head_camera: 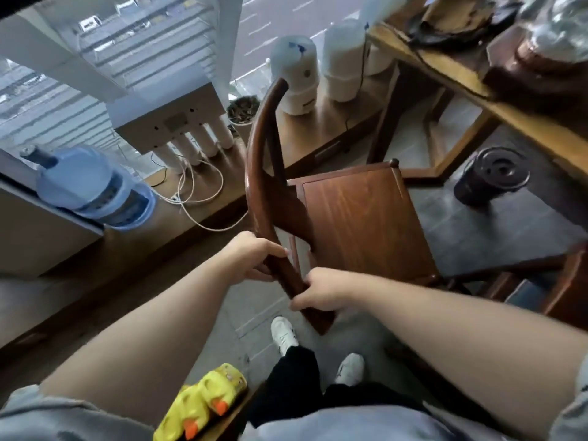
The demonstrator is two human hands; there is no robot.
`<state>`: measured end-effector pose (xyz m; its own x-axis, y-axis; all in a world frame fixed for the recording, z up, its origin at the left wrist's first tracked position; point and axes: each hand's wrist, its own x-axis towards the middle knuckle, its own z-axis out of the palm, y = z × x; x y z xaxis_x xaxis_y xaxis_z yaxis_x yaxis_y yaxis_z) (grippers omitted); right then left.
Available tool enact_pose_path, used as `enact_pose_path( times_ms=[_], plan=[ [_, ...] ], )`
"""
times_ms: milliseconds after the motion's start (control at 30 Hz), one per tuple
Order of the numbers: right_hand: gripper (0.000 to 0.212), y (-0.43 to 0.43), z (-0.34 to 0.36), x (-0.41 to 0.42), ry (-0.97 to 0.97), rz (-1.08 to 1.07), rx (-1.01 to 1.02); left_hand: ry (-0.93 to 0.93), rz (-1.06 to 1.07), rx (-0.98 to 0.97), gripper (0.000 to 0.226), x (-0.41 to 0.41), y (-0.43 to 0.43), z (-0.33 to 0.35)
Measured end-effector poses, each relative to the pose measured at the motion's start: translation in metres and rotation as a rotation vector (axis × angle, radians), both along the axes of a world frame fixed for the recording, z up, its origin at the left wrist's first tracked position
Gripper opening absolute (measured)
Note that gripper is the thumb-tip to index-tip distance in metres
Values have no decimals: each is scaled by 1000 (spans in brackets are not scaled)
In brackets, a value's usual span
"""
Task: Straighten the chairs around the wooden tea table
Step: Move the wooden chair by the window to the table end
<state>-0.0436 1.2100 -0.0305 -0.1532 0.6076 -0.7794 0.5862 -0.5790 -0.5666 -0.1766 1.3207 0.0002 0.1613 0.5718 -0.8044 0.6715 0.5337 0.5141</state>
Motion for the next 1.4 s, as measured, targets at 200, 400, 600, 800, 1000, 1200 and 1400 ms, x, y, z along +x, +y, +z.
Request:
enact_pose_path(
  times_ms=[200, 400, 600, 800, 1000, 1200, 1400],
  plan=[
    [40, -82, 20, 63, -103, 127, -72, -60, -140, -151, 37, 35, -90, 4],
    [55, -131, 26, 100, -184, 185, -125, -19, -332, -196, 47, 57, -128, 4],
    [77, -160, 31, 101, -364, 132, -1, 397, -1330, 500, 34, 57, -104, 17],
    [67, -189, 37, 93, -423, -240, 219, 130, -1634, 1235, 61, 53, -32, 25],
    [73, -170, 36, 64, -371, -399, 186, 60, -1967, 1256, 98, 68, 40, -5],
    [68, -113, 33, 25, -358, -577, 109, -103, -2196, 1186, 76, 87, 83, -29],
    [46, -64, 19, -2, -584, -505, -30, -87, -2368, 1052, 39, 115, 109, -29]
  ],
)
